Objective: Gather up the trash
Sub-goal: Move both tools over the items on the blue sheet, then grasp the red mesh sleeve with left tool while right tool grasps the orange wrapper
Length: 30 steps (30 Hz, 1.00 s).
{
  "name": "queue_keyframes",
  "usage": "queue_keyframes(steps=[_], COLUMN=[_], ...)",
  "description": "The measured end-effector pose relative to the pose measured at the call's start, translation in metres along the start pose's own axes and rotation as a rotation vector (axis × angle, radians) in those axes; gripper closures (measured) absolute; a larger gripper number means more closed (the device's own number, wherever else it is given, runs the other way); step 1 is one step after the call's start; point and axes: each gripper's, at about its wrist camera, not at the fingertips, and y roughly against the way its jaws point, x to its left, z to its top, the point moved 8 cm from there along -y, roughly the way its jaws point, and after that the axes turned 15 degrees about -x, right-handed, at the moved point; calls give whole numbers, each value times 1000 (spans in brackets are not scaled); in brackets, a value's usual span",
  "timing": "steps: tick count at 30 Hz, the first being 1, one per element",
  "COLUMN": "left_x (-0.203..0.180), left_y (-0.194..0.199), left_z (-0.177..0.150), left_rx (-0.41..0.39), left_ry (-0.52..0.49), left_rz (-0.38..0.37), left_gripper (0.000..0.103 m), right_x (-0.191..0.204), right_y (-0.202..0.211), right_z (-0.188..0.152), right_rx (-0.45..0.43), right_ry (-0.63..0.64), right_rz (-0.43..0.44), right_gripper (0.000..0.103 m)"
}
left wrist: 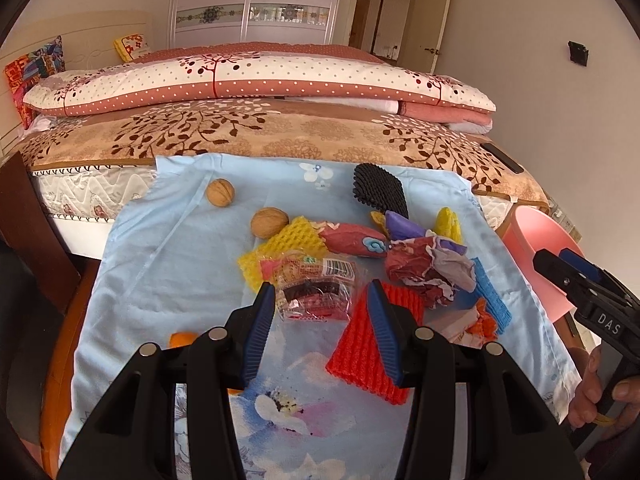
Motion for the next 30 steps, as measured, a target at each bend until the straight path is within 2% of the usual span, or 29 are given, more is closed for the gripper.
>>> queue_keyframes(steps=[5, 10, 18, 19, 20, 23, 30], left_x=[-8, -16, -17, -17, -17, -14, -9], left_y=[-7, -16, -29, -29, -29, -28, -18], left_z=[-20, -34, -53, -54, -55, -56, -45], left_rx=[60, 113, 175, 176, 181, 184, 144], left_ry=[-4, -3, -12, -7, -2, 32, 52], left_rz=[-39, -75, -68, -74, -83, -93, -110], left_gripper=[55, 55, 55, 64, 77, 92, 94], right_x=[1, 8, 36, 38, 41, 49, 60], right_y=[6, 13, 9, 8, 7, 4, -10], right_z=[-7, -16, -46, -49, -52, -57, -71], right_rx=[17, 56, 155, 165, 172, 192, 252], right_ry=[19, 25, 59, 63, 66, 69, 95], right_rz=[19, 94, 202, 211, 220, 250, 259], right_gripper=[25, 26, 26, 26, 26, 29, 39])
